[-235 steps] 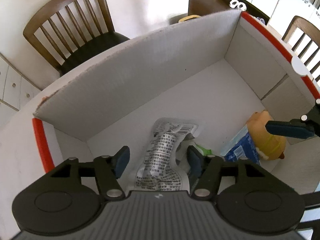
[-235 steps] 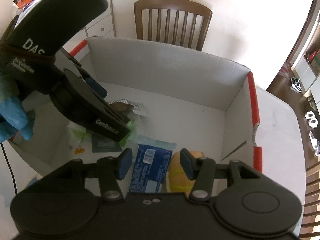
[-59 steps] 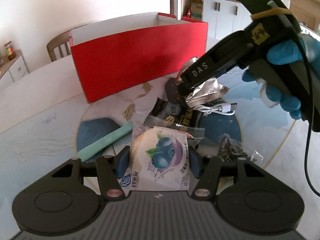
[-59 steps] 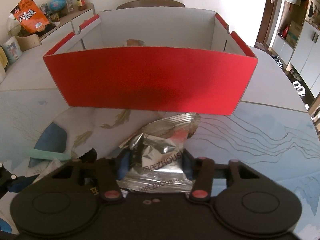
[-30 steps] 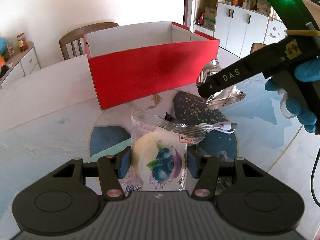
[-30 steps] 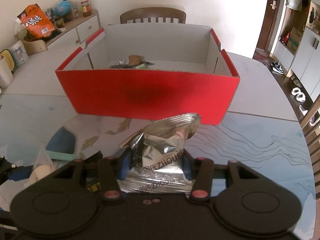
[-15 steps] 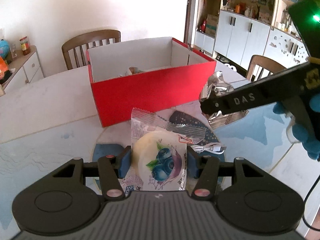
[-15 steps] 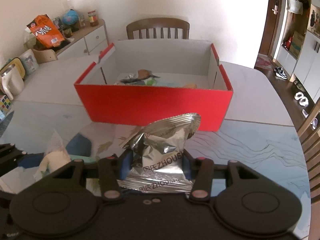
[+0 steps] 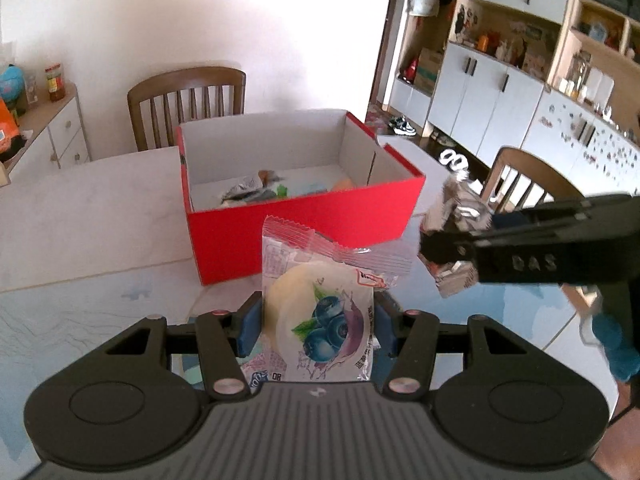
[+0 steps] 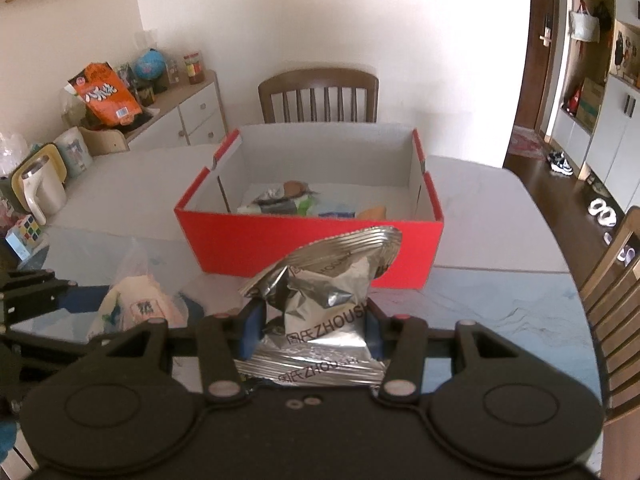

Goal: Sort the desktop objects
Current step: 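Carry the blueberry bun and silver chip bag with both grippers over the red shoebox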

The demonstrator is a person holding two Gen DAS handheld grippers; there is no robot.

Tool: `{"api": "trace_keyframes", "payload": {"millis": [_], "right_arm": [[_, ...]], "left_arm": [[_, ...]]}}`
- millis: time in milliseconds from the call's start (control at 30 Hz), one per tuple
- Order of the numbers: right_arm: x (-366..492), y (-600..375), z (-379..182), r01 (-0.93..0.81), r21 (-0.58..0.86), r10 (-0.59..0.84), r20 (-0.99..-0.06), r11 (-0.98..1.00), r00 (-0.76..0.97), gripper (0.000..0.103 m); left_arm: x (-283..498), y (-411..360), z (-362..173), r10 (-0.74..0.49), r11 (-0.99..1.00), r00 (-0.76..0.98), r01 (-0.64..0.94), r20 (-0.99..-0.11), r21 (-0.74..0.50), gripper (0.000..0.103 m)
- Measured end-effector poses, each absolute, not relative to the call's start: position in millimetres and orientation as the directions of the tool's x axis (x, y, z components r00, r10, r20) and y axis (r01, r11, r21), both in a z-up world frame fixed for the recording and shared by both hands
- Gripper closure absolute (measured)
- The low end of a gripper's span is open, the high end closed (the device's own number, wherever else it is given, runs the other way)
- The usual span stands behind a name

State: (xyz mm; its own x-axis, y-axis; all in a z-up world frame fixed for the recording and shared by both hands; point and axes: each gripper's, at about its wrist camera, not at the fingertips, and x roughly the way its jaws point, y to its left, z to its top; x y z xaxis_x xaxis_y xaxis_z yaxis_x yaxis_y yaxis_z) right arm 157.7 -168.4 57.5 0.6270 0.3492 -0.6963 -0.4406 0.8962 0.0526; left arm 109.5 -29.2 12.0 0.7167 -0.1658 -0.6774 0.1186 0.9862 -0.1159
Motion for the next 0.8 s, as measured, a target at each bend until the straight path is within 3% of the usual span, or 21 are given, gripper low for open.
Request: {"api": "trace_keyframes", "payload": {"millis": [800], "right_arm": [[175.1,-157.1,100.0,-0.482,0.050,0.398,-0.640,0.875,0.657,0.053]], "left_arm": [[176.8,-2.6,74.7,-0.151,0.988,0.747,0.086,-0.648,-0.131,0.048]]}}
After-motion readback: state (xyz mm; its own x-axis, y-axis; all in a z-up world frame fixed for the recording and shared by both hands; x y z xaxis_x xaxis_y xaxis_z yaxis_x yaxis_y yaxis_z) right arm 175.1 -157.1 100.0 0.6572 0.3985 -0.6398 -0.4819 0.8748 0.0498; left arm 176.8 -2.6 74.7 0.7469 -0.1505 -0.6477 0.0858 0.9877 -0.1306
